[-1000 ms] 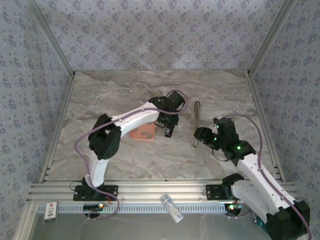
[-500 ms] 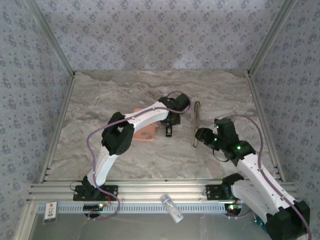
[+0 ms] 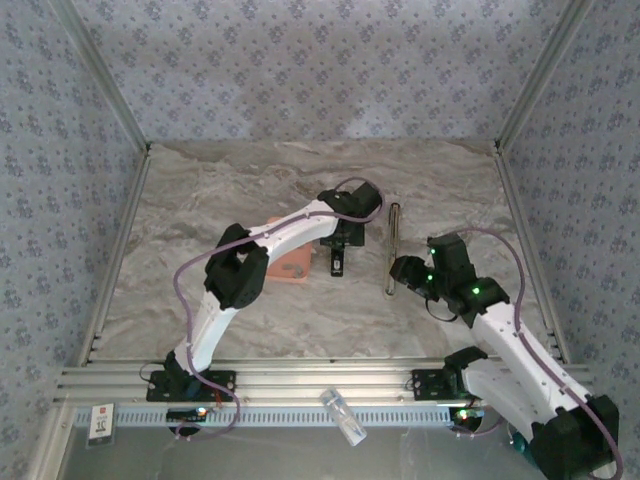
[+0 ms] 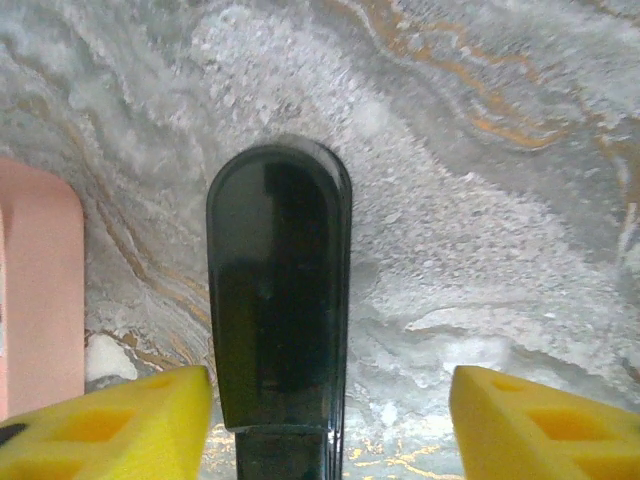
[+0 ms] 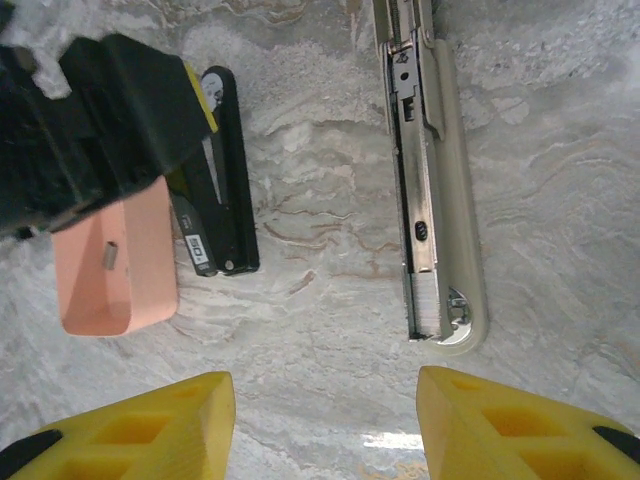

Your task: Load the staples into the stapler

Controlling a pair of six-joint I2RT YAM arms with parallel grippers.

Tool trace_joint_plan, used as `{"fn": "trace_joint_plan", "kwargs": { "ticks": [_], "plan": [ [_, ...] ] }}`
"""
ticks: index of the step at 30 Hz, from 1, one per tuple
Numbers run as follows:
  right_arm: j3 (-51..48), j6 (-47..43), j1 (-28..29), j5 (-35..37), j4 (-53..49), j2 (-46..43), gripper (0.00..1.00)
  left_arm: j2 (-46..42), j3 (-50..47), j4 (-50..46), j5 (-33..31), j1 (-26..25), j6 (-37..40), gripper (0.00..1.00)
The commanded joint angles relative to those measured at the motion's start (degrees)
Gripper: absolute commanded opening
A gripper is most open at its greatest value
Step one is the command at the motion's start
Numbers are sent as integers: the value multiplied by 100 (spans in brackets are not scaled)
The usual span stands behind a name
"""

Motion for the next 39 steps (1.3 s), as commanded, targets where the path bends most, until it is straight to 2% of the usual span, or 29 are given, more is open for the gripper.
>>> {"fn": "trace_joint_plan", "kwargs": {
  "ticks": [1,4,8,13,24,31,39],
  "plan": [
    [521,-465,-30,301,-417,421,53,-600,234,-263,91,42,110,71],
    [1066,-1030,19,651,-846,1108,52,-1179,-84,-27,5,38,144,76],
    [1771,-1535,68,911,-1385,2131,52,-2037,-1123,467,13,91,140,82],
    [2468,-2041,-75,1022,-1374,3272,53,-3107,-2375,747,-114,220,159,85],
    [4294,-2723,-447,1181,-1538,5534,53,-5307,-4964,1832,-105,1006,-267,91],
    [5150,-2894,-616,1450,-1704,6468,53,-6097,-5831,1914,162,1762,-605,93],
    [5871,-2990,-712,1254,-1706,7283,51,-6219,-6042,1810,567,2221,-478,93]
  ]
}}
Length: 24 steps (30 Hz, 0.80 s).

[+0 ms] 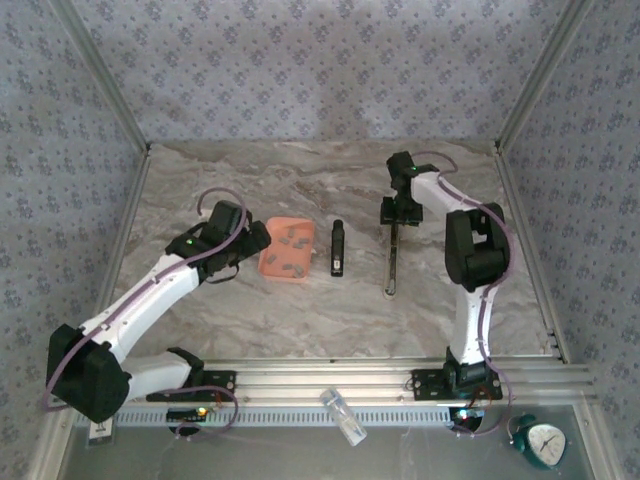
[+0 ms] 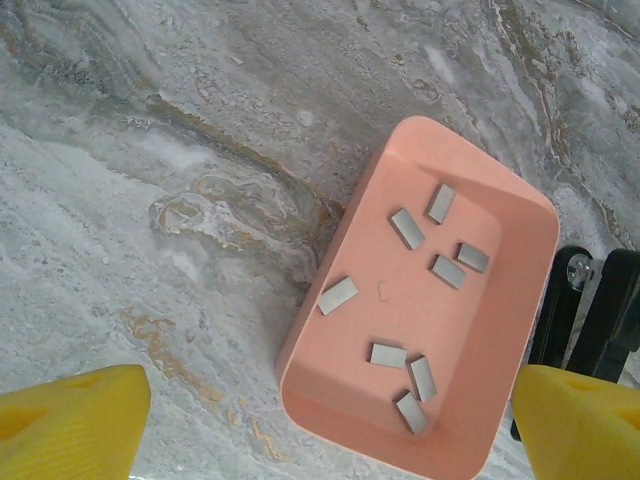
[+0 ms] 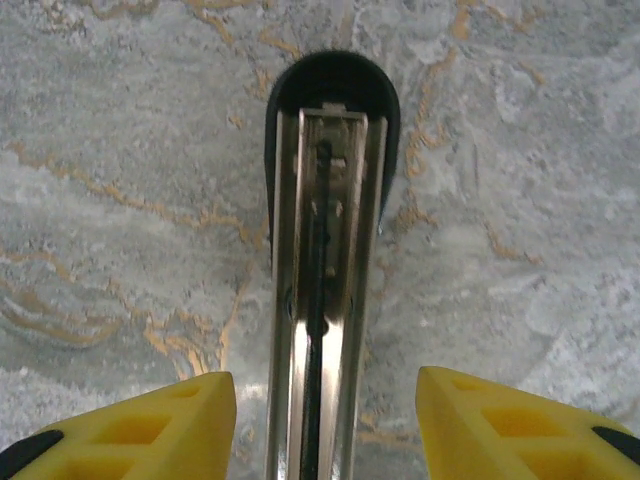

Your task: Load the staples into the stapler

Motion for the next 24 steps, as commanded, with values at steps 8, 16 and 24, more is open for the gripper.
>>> {"fn": "trace_joint_plan", "kwargs": {
  "ticks": [8,16,24],
  "plan": [
    [656,-148,-178,-145,-35,760,43,28,-232,121,701,393,-147,94],
    [414,-258,-158,-100,307,532,17,33,-164,52,690,429,82,94],
    [-1233,-574,153,-735,1479,-1180,13,-70,-582,599,1094,502,83,97]
  ]
}}
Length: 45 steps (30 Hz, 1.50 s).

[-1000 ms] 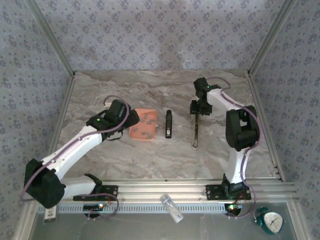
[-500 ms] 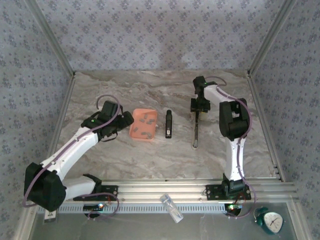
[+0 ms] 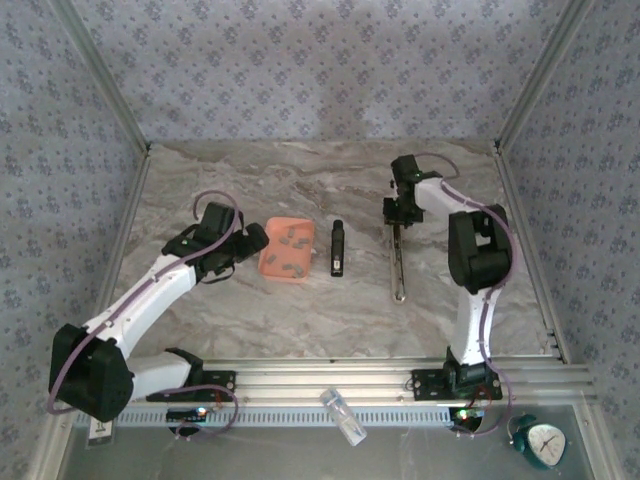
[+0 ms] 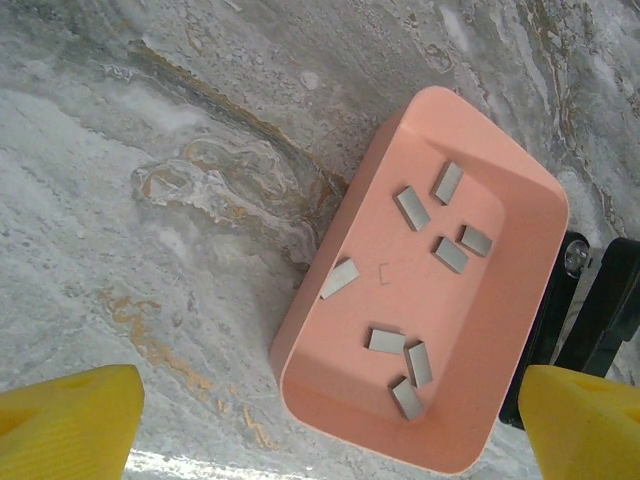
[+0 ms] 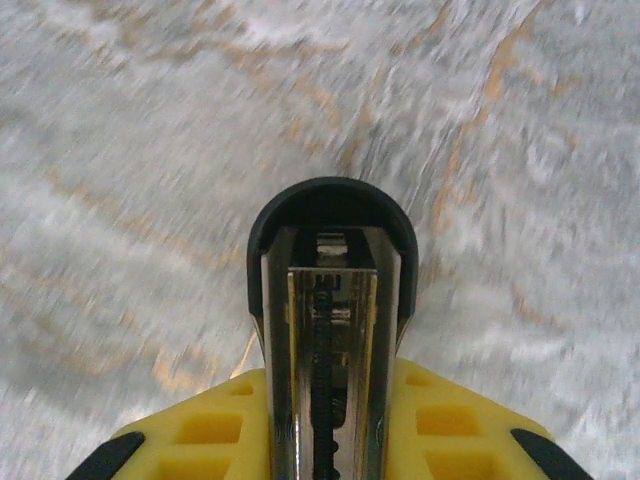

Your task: Load the staples into the stapler

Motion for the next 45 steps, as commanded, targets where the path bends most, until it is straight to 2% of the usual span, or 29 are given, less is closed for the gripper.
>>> {"fn": "trace_joint_plan", "kwargs": {
  "ticks": [1,6,10,19,23,26,31,36,42,45],
  "plan": [
    [-664,-202,291,-491,642,-997,12,-97,-285,354,328,54,137,97],
    [-1728,-332,693,-951,1355,-2051,12,-159,-619,922,675,56,430,96],
    [-2117,-498,920,-1489,1685,-2577,12,-318,-839,1597,855,56,901,96],
    [-2578,-1863,1621,-2681,2444,-3222,9,-957,-1197,2627,1640,73,3151,88],
    [-2674,-2731,1924,-3181,2661,-3352,7,-1212,-1383,3000,2408,65,4301,85],
    [-2678,-3326,2137,-3389,2660,-3404,6,-1268,-1317,2831,2909,57,5068,84],
    [-2699,-3974,2393,-3520,2635,-3415,9,-1203,-1048,2085,3955,41,6571,77],
    [-2596,-4351,2635,-3551,2420,-3347,9,-1195,-819,1367,4533,-49,7981,71],
    [-2498,-4518,2867,-3488,2373,-3247,9,-1055,-706,1262,4666,-168,8479,68],
    [-2442,-4583,3001,-3387,2359,-3157,9,-920,-635,1195,4677,-275,8691,62]
  ]
}}
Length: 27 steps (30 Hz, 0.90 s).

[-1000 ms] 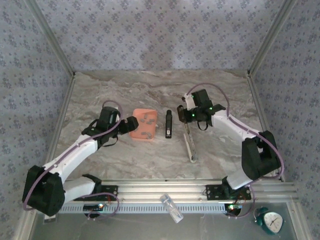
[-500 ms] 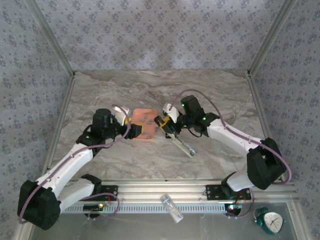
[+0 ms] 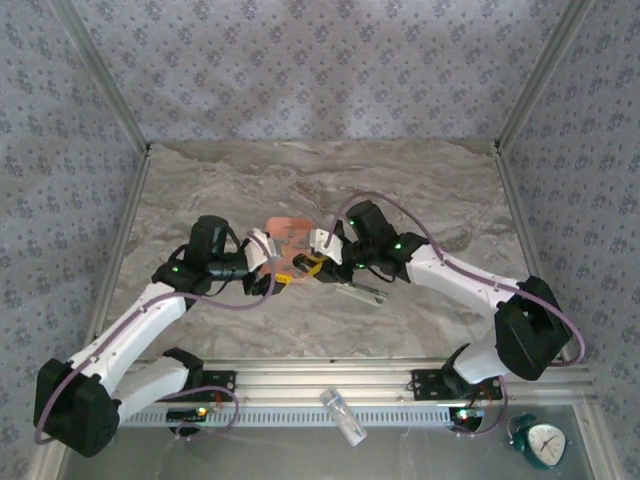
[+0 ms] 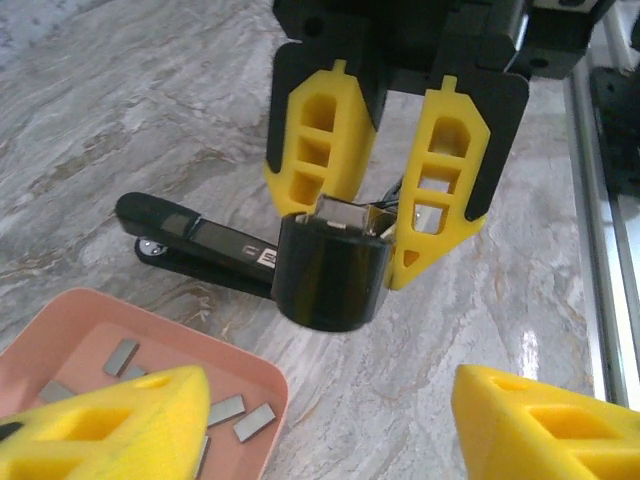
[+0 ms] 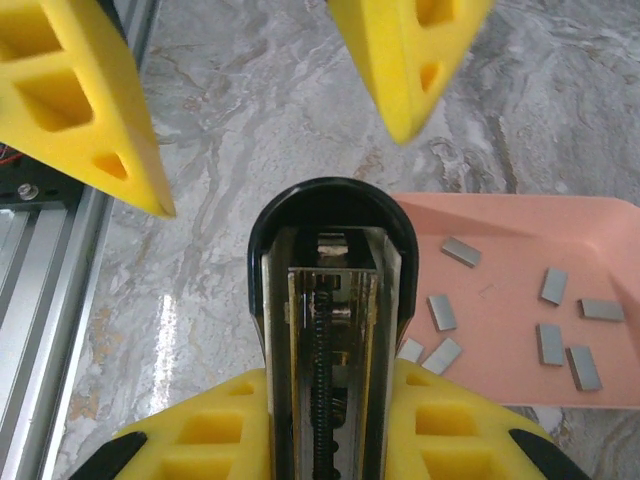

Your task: Load the staples into the stapler

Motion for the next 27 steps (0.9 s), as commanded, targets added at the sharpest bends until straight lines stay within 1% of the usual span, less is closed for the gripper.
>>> {"fn": "trace_joint_plan", "kwargs": {
  "ticks": [1,8,12,19,25,27],
  "plan": [
    [252,-245,168,-10,41,88,9,129,274,-228,321,-97,622,61],
    [333,-332,378,3,46,266,10,283,332,-183,614,-164,674,58],
    [339,-299,417,18,150,261,9,292,296,-192,602,-195,685,54],
    [331,-273,450,-72,297,262,10,326,284,-378,570,-192,826,54],
    [319,-268,442,-164,375,239,10,363,240,-348,511,-187,791,45],
    [303,-261,450,-167,415,223,10,364,261,-405,489,-193,797,40]
  ]
}}
